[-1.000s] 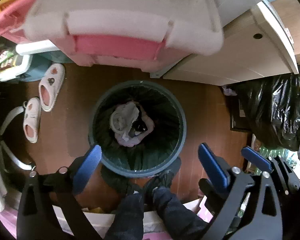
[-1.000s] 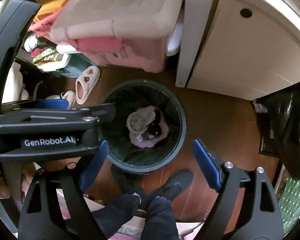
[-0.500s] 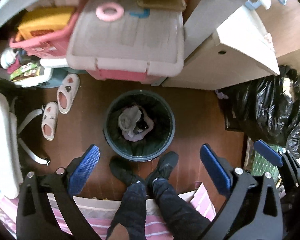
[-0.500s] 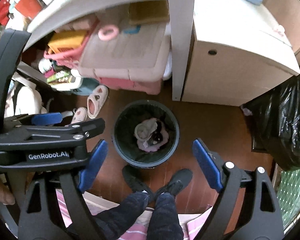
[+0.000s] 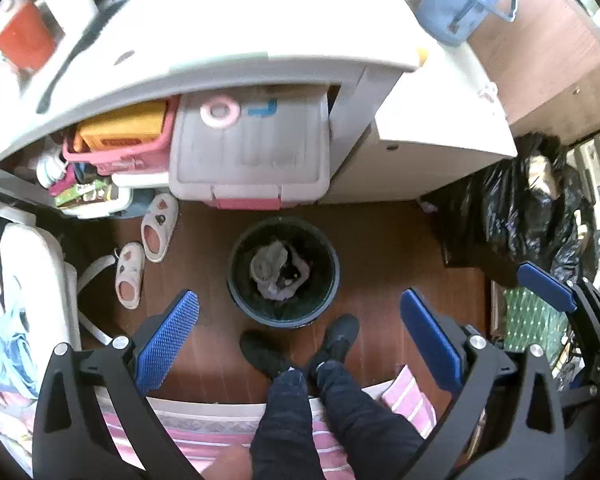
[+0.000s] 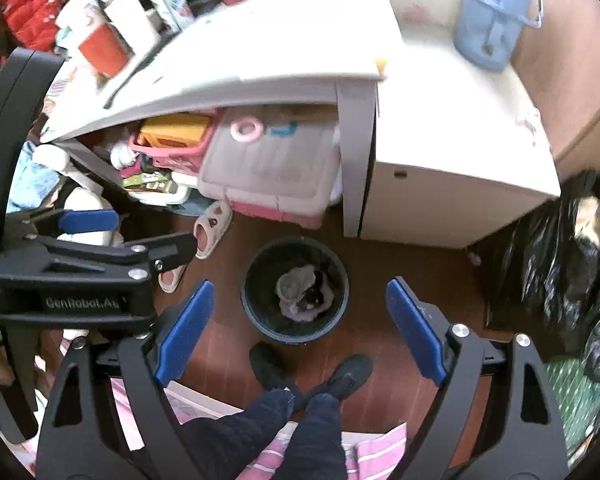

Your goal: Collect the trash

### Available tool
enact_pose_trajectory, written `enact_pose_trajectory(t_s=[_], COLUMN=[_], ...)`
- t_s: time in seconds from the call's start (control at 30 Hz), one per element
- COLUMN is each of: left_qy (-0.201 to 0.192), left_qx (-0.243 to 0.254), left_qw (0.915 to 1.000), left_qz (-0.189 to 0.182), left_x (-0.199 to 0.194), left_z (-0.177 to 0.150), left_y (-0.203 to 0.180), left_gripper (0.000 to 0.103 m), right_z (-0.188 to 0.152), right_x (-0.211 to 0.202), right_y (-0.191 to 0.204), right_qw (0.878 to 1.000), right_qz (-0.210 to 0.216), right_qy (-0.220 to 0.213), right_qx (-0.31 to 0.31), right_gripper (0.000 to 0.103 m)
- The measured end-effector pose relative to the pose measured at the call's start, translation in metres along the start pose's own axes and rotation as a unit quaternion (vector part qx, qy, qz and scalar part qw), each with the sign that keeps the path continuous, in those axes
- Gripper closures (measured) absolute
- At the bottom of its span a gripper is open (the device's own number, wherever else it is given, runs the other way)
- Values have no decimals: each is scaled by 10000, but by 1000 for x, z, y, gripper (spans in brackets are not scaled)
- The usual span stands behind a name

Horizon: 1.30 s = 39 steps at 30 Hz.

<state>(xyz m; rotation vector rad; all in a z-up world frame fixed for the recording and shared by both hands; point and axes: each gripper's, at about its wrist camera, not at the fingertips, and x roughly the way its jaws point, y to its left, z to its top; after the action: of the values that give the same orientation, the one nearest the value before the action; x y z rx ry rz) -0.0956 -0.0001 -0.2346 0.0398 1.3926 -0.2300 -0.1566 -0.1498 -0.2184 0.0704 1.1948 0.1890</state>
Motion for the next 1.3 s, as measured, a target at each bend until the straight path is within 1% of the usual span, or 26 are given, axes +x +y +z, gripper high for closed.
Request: enact_pose_trajectory(t_s=[0.17,0.27,0.5,0.7,0.87,1.2,1.3], left_qy=[-283,-406,-647,-762,-818,-865,-801], left_qx=[-44,-95,-138,-116,-90,-13,-51], left_qw=[9996,9991,9976,9967,9963,9960,9966], left_qz=[34,58,197,263,234,236,162], left_x=[-42,-59,-88,-101,-107,-112,-110], left_z=[9,15,30,43,51,54,54], left_y=[0,0,1,-2,-10,-24,-24], left_gripper=[5,5,5,5,5,5,5], right_z=[19,29,44,52,55,52,48], right_x=[-36,-51,-64,-71,-76,-81,-83], right_y=[10,15,24,22,14,-2,-5], right_qw=[9989,9979,9949,9937,9937,9942,9943], right_qz=[161,262,402,452,448,383,375], right_qy=[-253,-383,-534,-648,-705,-789,-796], right_qx=[-351,-458,-752,-800,-748,-615,-598], right_gripper=[16,16,16,16,16,16,16])
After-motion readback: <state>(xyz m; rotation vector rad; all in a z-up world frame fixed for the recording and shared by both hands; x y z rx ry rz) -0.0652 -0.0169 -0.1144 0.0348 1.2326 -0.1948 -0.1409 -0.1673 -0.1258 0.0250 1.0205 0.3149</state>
